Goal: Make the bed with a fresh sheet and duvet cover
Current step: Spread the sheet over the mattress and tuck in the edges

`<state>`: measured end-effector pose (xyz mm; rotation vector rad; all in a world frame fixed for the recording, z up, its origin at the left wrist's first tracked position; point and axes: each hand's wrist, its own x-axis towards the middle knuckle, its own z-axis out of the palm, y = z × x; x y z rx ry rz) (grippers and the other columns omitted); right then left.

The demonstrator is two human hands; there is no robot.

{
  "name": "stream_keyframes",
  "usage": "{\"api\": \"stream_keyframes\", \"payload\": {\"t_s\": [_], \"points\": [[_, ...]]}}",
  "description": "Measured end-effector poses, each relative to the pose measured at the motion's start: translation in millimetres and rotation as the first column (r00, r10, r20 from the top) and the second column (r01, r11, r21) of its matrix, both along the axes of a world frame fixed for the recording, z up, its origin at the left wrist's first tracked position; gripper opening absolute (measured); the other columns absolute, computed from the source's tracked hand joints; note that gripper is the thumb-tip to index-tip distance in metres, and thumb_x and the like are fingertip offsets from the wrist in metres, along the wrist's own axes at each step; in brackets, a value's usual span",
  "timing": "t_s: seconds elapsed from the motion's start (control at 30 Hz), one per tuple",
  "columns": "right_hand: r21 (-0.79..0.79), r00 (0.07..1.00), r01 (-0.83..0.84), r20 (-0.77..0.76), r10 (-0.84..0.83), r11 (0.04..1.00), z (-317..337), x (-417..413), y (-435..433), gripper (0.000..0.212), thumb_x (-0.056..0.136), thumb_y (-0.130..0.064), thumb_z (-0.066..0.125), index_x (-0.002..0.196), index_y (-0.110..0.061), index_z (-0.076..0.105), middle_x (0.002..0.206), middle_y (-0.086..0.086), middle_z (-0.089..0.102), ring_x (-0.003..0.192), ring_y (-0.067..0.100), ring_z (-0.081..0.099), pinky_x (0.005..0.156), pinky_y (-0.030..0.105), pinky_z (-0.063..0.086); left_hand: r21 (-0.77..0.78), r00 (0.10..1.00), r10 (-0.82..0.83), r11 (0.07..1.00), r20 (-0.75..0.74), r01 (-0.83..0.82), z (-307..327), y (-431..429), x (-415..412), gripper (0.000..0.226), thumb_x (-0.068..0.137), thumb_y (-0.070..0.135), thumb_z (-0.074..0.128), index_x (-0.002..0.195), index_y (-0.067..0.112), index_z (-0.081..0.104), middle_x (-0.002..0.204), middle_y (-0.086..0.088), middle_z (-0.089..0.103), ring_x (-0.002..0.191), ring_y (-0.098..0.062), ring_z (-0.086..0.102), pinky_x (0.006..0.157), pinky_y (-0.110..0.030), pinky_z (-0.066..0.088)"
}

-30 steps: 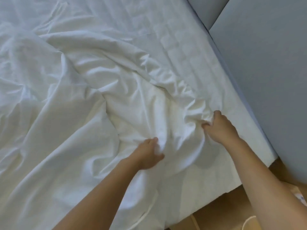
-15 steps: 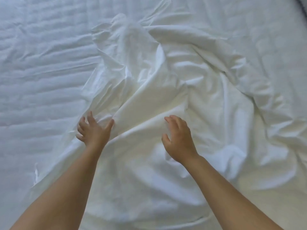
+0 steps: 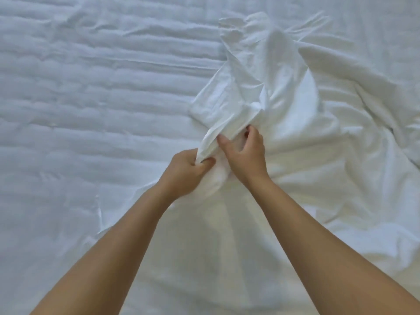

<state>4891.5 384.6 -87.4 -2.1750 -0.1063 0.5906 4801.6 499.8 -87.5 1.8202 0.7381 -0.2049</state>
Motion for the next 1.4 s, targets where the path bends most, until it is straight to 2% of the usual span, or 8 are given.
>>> {"api": "stream_keyframes", "payload": {"t_s": [0.23,0.4,0.6,0.73,0.97,1.13,1.3,1.4], "points": [[0.094,0.922,-0.233,-0.294,0.251,0.968,7,-116,157,0.091,0.062,-0.066,0.064,0.135,-0.016,0.041,0.131,0.006,0.052,0.122,0.027,0.049,0.104,0.043,0.040,-0.309,0.960,0.206,0.915,-0.192,-0.258,79,112,-198,0.042,0.050,0.052,0.067,0.074,0.018,0.073,0.069,-0.002,0.072,0.063,-0.019,0.069,0.058,-0.028,0.051],[-0.077,0.709,-0.569,-0.551,0.440,0.819,-38,-205,173,0.090,0.077,-0.061,0.059,0.147,-0.017,0.023,0.146,0.006,0.034,0.134,0.029,0.037,0.107,0.043,0.036,-0.361,0.829,0.061,0.880,-0.557,-0.307,27,138,-252,0.042,0.084,0.051,0.062,0.103,0.014,0.068,0.095,-0.004,0.072,0.078,-0.020,0.069,0.065,-0.025,0.050],[-0.158,0.777,-0.388,-0.586,0.230,0.908,-47,-187,164,0.073,0.089,-0.054,0.052,0.141,-0.007,0.031,0.132,0.004,0.043,0.115,0.024,0.047,0.084,0.030,0.037,-0.406,0.905,0.270,0.825,-0.329,-0.393,-26,130,-206,0.012,0.090,0.026,0.060,0.102,0.026,0.058,0.110,0.003,0.064,0.089,-0.008,0.061,0.073,-0.024,0.049],[-0.154,0.773,-0.282,-0.621,0.129,0.947,-42,-176,171,0.060,0.080,-0.050,0.065,0.121,-0.009,0.046,0.115,0.006,0.058,0.098,0.022,0.060,0.070,0.030,0.049,-0.299,0.968,0.217,0.922,-0.126,-0.246,-34,105,-190,0.036,0.079,0.004,0.049,0.108,0.022,0.059,0.098,-0.002,0.068,0.088,-0.017,0.066,0.075,-0.034,0.053],[0.093,0.950,0.027,-0.312,0.003,0.995,-5,-124,220,0.016,0.077,-0.004,0.051,0.090,-0.007,0.060,0.067,0.002,0.051,0.062,0.017,0.050,0.055,0.024,0.039,-0.661,0.963,0.267,0.715,-0.041,-0.227,-34,103,-231,0.052,0.080,0.063,0.050,0.127,0.040,0.052,0.122,0.015,0.061,0.110,-0.007,0.060,0.095,-0.030,0.046],[0.336,0.924,0.336,-0.296,-0.240,0.880,10,-79,236,0.032,0.092,-0.011,0.053,0.124,-0.006,0.051,0.099,0.008,0.058,0.084,0.020,0.060,0.073,0.032,0.052,-0.303,0.992,0.068,0.948,-0.107,-0.098,-47,81,-246,0.045,0.075,0.079,0.031,0.093,0.041,0.049,0.089,0.021,0.052,0.084,0.012,0.048,0.078,-0.002,0.028],[0.135,0.874,-0.209,-0.417,0.247,0.968,-24,-115,213,0.065,0.085,-0.037,0.068,0.138,-0.021,0.033,0.132,-0.001,0.053,0.112,0.014,0.056,0.076,0.028,0.046,0.251,0.990,-0.125,0.958,-0.070,0.139,-72,57,-266,0.072,0.066,0.071,0.054,0.127,0.032,0.050,0.120,0.015,0.052,0.120,-0.005,0.043,0.110,-0.035,0.023],[-0.043,0.840,-0.384,-0.431,0.329,0.923,-44,-143,189,0.085,0.080,-0.044,0.071,0.146,-0.019,0.023,0.139,-0.001,0.046,0.120,0.017,0.050,0.091,0.033,0.046,0.359,0.996,-0.076,0.929,-0.040,0.085,-74,55,-260,0.042,0.076,0.034,0.047,0.107,0.011,0.063,0.099,-0.006,0.066,0.097,-0.029,0.063,0.096,-0.035,0.035]]}}
